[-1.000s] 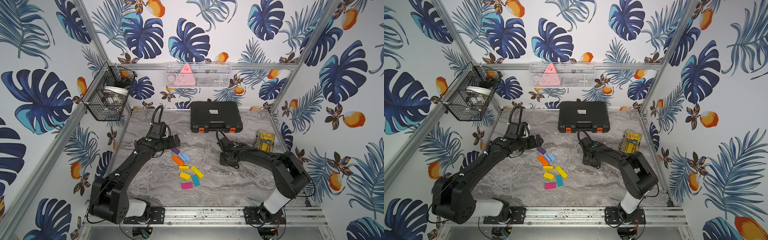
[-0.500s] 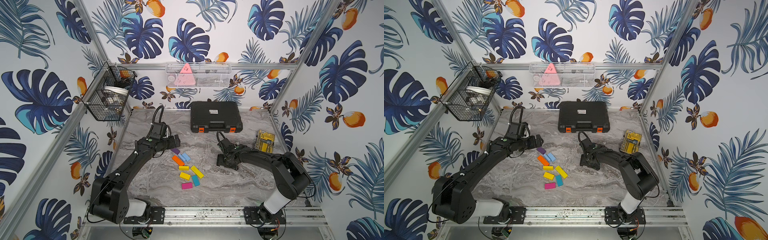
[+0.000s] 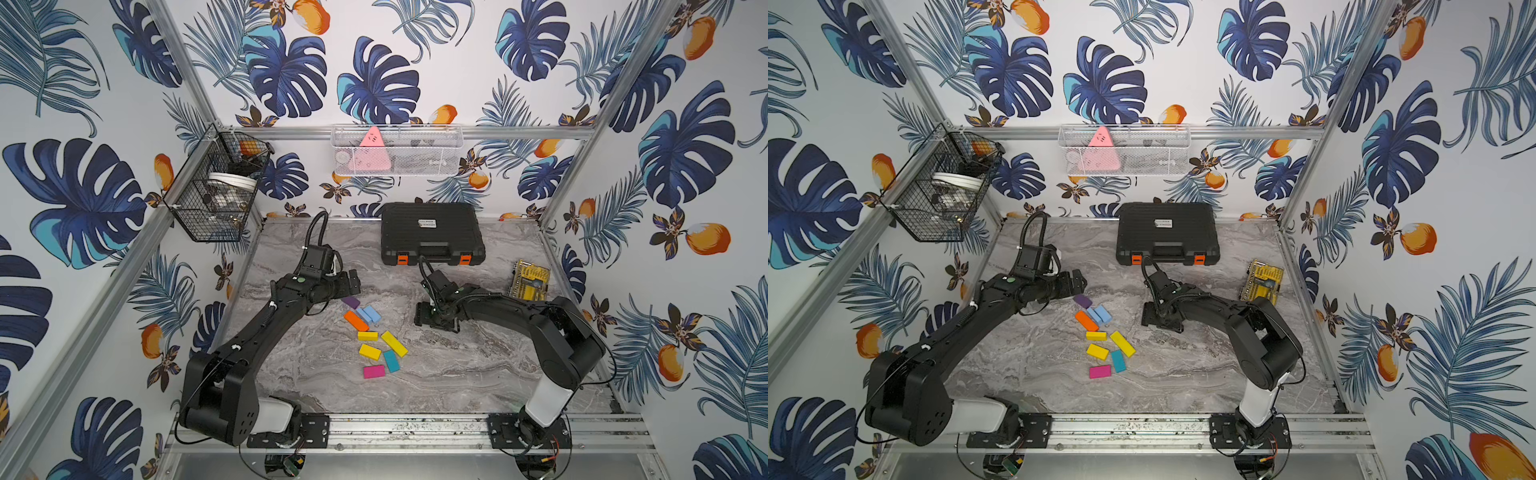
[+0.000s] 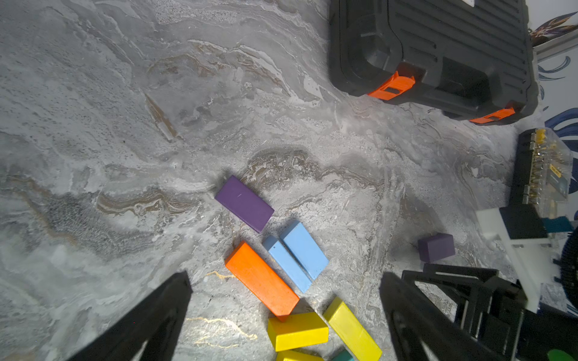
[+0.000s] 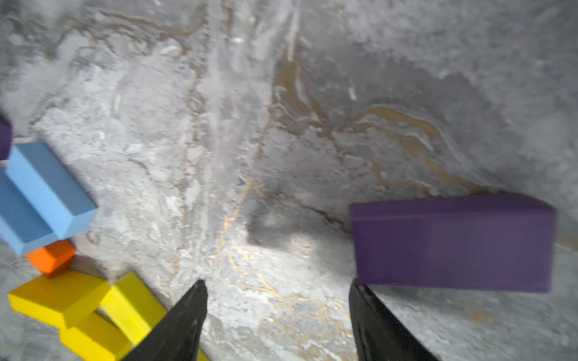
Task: Assemble the letter c with building blocks
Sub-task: Adjust the building block at the center of the board.
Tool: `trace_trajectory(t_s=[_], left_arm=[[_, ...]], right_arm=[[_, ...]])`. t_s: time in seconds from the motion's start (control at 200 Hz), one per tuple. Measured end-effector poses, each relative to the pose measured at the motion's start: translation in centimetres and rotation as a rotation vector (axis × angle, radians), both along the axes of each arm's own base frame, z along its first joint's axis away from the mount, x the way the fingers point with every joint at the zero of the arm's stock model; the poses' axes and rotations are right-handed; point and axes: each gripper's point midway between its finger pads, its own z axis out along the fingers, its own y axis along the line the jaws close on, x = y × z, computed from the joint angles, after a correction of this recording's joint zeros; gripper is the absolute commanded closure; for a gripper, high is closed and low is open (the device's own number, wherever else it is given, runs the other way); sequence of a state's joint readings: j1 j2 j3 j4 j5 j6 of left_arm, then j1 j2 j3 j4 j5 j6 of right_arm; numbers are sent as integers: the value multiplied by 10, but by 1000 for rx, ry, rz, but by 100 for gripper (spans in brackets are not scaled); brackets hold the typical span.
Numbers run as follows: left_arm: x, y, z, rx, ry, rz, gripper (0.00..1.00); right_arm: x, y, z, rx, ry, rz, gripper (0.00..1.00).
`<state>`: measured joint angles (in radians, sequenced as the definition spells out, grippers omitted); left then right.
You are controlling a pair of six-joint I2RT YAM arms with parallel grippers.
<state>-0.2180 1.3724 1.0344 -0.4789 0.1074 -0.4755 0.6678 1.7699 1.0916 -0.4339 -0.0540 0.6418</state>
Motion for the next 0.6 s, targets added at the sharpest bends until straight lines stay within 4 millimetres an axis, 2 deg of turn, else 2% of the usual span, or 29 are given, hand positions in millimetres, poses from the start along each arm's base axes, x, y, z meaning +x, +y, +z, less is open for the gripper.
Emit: trace_trajectory(t_s=[0.08, 0.14, 0.27, 0.455, 0.595], left_arm=[[0, 0, 0, 0, 0, -1, 1], [0, 0, 0, 0, 0, -1, 1], [0, -1, 0, 0, 1, -2, 1], [0, -1, -1, 0, 2, -3, 1], [0, -2, -1, -2, 4, -5, 1]], right_arm=[[3, 5, 7, 8, -17, 9, 23], [4, 1, 9, -12, -24, 5, 19], [10, -20, 10, -101, -47, -17, 11], [16, -58, -1, -240, -39, -42, 7], [30, -62, 2, -268, -63, -34, 6]])
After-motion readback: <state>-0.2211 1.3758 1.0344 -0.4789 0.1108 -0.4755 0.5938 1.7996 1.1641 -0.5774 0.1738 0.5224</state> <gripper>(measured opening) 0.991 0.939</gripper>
